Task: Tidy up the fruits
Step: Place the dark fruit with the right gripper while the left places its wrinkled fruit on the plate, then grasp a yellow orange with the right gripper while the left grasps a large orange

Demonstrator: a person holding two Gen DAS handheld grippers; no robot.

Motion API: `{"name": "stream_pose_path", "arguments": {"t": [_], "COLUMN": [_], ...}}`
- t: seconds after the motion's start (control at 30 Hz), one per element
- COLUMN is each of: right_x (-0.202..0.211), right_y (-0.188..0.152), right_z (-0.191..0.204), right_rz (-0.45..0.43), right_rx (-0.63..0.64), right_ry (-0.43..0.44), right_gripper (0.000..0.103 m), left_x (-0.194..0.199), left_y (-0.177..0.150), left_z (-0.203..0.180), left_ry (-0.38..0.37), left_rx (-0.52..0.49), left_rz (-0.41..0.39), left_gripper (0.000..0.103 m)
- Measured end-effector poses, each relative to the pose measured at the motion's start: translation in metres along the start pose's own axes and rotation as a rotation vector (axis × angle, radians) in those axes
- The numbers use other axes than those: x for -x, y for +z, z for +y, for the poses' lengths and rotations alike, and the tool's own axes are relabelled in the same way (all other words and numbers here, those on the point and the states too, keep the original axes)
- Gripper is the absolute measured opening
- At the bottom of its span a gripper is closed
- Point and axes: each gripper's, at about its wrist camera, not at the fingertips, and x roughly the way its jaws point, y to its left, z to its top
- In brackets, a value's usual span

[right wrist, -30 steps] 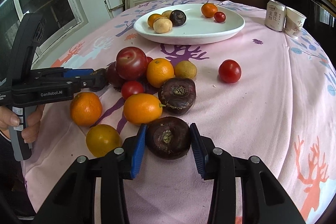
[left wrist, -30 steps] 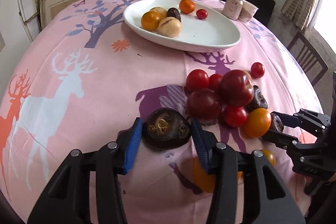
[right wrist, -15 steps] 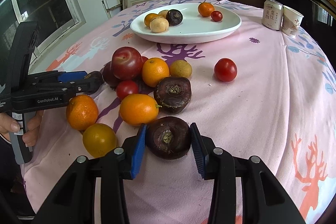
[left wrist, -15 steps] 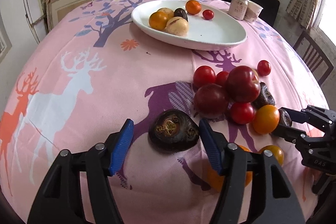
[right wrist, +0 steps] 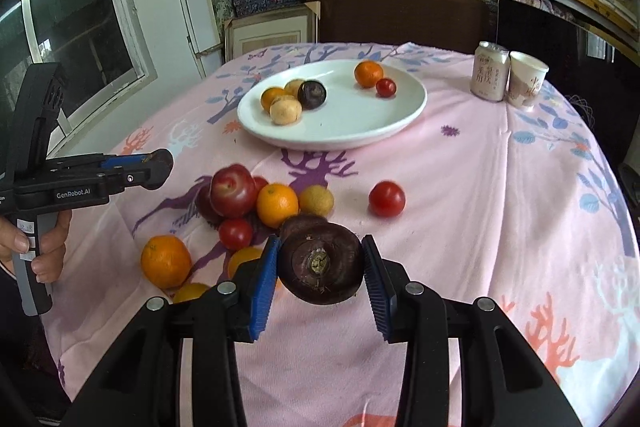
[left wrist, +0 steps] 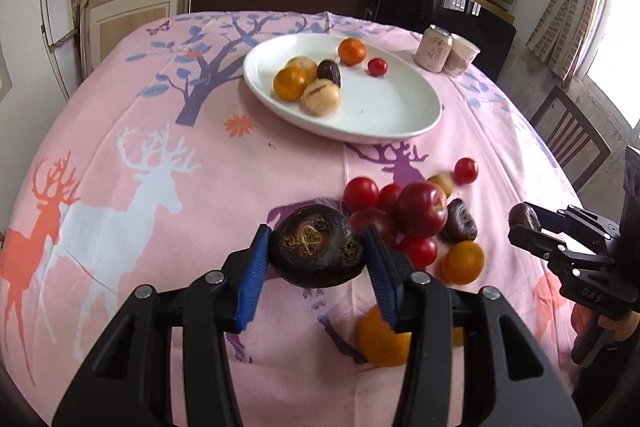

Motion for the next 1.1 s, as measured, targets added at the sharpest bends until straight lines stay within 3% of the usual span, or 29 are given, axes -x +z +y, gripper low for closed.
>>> {"name": "stream_pose_path", "arguments": {"t": [0.23, 0.47, 0.63, 0.7, 0.83, 1.1], "right_x": [-0.009, -0.066, -0.103, -0.109, -0.099, -0.06], "right_y": [0.061, 0.094, 0.1, 0.099, 0.093, 0.067], "right_z": [0.0, -0.006, -0.022, -0.027, -0.032, -0.032], "right_rz": [-0.128, -0.067, 0.008, 0.021, 0.003, -0.002], "right_rx": [0.019, 0.024, -0.054, -0.09, -0.108, -0.089], "right_ry": [-0.006, -0.017, -0.008, 0.002, 0.006, 0.02], "right_gripper": [0.041, 0.042, 0.042, 0.047, 0.05, 0.057], "left_x": [-0.016, -0.075, -0.106, -0.114, -0.108, -0.068], "left_y": [0.062, 0.104, 0.116, 0.119, 0.12, 0.102], "left_z": [-0.019, -0.023, -0.014, -0.01, -0.005, -0.009], "left_ry": [0.043, 0.064, 0.078, 0.081, 0.073, 0.086], "left_rx": [-0.041, -0.008, 0.043, 0.067, 0.104, 0.059], "left_rz": [-0.066, -0.026, -0.002, 0.001, -0.029, -0.062], "left_gripper": [0.046, 0.046, 0.046, 0.047, 0.077, 0.084]}}
